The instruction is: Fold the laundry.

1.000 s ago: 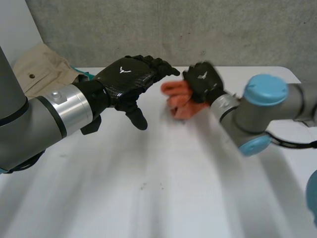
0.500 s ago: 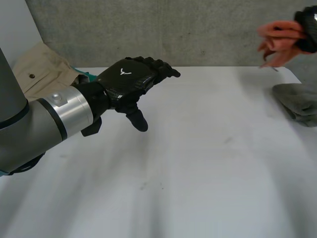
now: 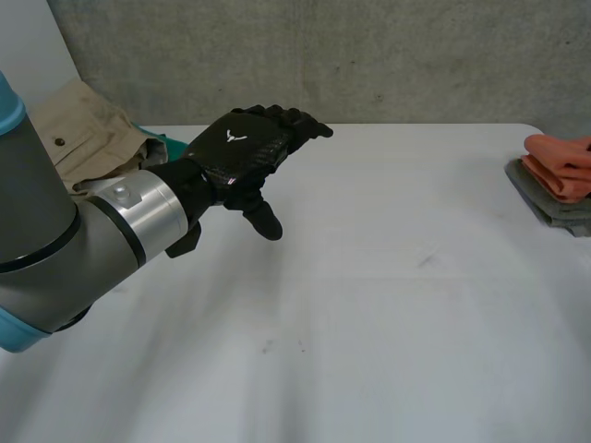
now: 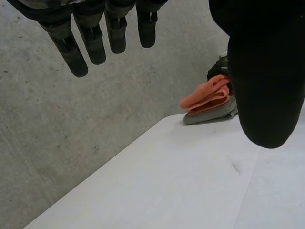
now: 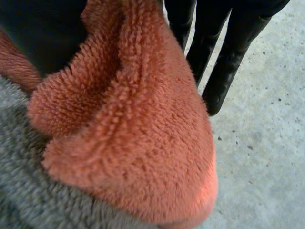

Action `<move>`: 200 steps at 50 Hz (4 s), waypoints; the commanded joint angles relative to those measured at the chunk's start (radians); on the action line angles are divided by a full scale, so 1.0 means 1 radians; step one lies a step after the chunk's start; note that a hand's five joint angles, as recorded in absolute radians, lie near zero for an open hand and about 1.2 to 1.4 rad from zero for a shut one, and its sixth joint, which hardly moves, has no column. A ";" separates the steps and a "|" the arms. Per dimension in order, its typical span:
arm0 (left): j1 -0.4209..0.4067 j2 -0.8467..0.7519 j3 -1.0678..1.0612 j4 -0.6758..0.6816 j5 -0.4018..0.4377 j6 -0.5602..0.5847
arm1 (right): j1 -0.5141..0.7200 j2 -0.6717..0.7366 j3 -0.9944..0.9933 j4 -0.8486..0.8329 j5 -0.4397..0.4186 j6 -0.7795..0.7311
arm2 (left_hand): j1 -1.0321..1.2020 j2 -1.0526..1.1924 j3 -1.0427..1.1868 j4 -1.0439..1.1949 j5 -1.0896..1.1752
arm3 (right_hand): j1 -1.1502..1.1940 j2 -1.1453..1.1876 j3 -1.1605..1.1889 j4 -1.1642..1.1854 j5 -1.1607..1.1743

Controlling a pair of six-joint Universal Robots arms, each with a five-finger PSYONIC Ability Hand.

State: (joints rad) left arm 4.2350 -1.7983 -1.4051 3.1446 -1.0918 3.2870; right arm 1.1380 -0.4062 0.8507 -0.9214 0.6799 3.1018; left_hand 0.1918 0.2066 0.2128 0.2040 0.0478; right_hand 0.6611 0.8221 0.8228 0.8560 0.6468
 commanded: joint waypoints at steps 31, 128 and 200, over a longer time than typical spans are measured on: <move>0.003 0.039 0.011 -0.001 0.016 0.002 | 0.072 -0.684 0.232 0.312 0.672 -0.531 | 0.022 0.007 0.001 0.010 -0.009 | -0.487 -0.648 -0.648 -0.681 -0.647; 0.296 -0.507 0.211 0.281 -0.104 0.267 | 1.051 -0.818 0.697 0.886 0.823 -0.077 | 0.063 0.048 0.042 0.051 0.032 | -0.487 -0.648 -0.648 -0.681 -0.647; 0.060 -0.217 0.189 0.325 -0.235 0.180 | 0.911 -0.806 0.347 0.826 0.897 -0.219 | 1.205 1.190 1.183 1.192 1.174 | 0.735 0.574 0.573 0.540 0.575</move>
State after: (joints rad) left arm 4.3075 -1.8366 -1.2625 3.4615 -1.3334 3.4645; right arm 2.0643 -1.3863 1.2429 -0.0930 1.5727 2.8918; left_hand 1.1480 1.1963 1.1921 1.2018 0.9830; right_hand 0.9828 1.1754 1.1845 1.1920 0.9798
